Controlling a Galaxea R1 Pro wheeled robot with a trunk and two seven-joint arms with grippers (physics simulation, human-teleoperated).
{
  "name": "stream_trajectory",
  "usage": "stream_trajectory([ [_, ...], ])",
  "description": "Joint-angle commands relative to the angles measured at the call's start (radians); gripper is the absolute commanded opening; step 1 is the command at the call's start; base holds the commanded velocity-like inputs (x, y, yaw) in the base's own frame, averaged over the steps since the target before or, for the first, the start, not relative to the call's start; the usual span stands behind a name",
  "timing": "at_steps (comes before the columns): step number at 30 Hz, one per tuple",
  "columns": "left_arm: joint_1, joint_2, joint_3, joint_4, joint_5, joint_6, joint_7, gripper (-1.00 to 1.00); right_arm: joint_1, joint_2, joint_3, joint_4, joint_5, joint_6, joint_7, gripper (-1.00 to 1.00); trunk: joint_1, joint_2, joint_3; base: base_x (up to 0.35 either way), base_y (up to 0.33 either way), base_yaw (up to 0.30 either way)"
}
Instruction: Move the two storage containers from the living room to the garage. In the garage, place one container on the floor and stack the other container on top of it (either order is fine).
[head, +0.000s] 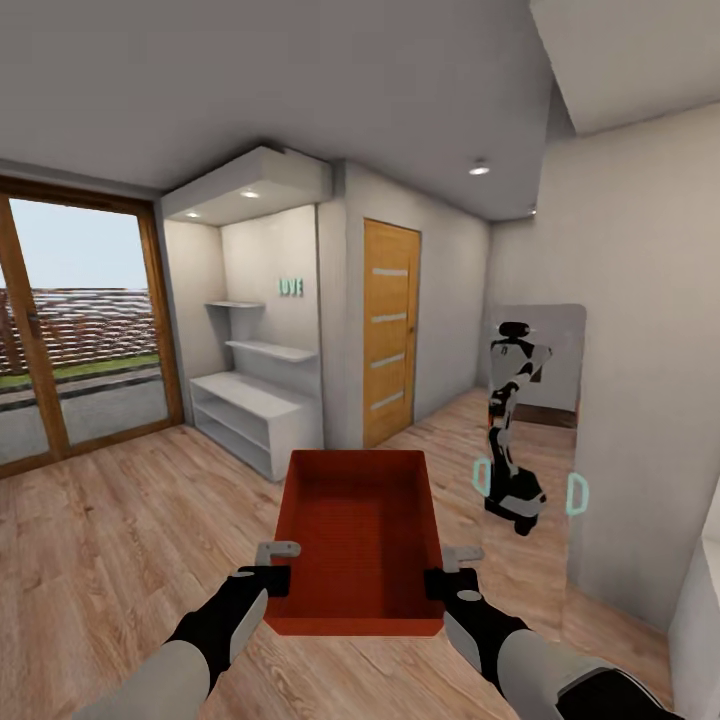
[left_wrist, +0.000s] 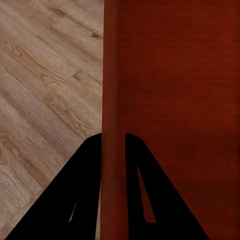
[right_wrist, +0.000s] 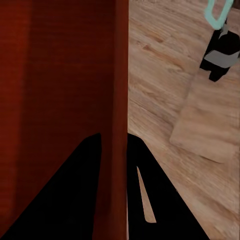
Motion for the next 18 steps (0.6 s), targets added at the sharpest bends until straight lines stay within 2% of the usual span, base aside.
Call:
stream_trajectory([
  [1, -0.001, 0.027, 0.066, -0.004, 0.007, 0.006, 0.013, -1.00, 0.000, -0.002, -0.004, 0.000, -0.012, -0.003, 0.001, -1.00, 0.001, 0.000, 0.000, 0.324, 0.000, 0.000],
  [6, -0.001, 0.027, 0.066, -0.004, 0.007, 0.007, 0.013, -1.00, 0.000, -0.002, -0.004, 0.000, -0.012, -0.003, 0.001, -1.00, 0.001, 0.000, 0.000, 0.325, 0.000, 0.036],
  [12, -0.001, 0.027, 0.066, -0.004, 0.007, 0.007, 0.013, -1.00, 0.000, -0.002, -0.004, 0.000, -0.012, -0.003, 0.001, -1.00, 0.001, 0.000, 0.000, 0.325, 0.000, 0.198],
  [18, -0.001, 0.027, 0.066, -0.004, 0.007, 0.007, 0.013, -1.00, 0.000, -0.002, -0.004, 0.000, -0.012, -0.004, 0.001, -1.00, 0.001, 0.000, 0.000, 0.325, 0.000, 0.027],
])
